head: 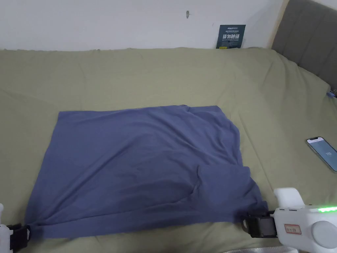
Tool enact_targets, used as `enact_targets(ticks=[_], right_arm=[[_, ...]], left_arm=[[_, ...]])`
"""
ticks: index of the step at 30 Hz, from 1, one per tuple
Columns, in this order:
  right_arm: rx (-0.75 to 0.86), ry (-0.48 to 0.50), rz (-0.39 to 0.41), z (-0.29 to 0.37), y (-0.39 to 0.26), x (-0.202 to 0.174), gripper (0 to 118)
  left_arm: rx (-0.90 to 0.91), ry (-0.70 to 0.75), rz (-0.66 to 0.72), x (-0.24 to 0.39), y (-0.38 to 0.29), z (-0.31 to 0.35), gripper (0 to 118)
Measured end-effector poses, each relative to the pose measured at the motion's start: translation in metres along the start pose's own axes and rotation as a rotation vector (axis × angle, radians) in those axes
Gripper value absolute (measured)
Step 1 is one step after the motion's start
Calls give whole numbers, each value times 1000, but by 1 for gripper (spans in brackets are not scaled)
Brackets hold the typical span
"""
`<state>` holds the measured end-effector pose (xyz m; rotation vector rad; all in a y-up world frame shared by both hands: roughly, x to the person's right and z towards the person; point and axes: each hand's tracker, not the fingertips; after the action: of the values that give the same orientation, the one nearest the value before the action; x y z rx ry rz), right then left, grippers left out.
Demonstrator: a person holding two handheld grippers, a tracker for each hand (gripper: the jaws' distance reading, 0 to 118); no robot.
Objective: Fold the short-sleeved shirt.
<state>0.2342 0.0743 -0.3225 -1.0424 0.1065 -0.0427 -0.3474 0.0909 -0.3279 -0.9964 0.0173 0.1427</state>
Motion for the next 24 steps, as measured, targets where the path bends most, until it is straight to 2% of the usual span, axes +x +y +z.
enact_targets(ticks=[2, 3, 4, 5, 15, 24], right_arm=[[17, 20, 2, -3, -1, 1, 76], [27, 17, -1, -5, -1, 3, 76], [31, 23, -4, -7, -1, 4, 31], [45, 35, -5, -8, -3, 6, 11], [104, 62, 24, 22, 2, 6, 7], [164, 57, 80, 44, 60, 0, 7]], left_arm=[[-4, 3, 7, -2, 1, -1, 3], [-7, 4, 10, -1, 1, -1, 3], [-9, 5, 11, 0, 1, -1, 3], [-10, 7, 9, -2, 3, -2, 3], [-5, 2, -17, -5, 12, 6, 3], [53, -8, -55, -6, 64, 16, 3]])
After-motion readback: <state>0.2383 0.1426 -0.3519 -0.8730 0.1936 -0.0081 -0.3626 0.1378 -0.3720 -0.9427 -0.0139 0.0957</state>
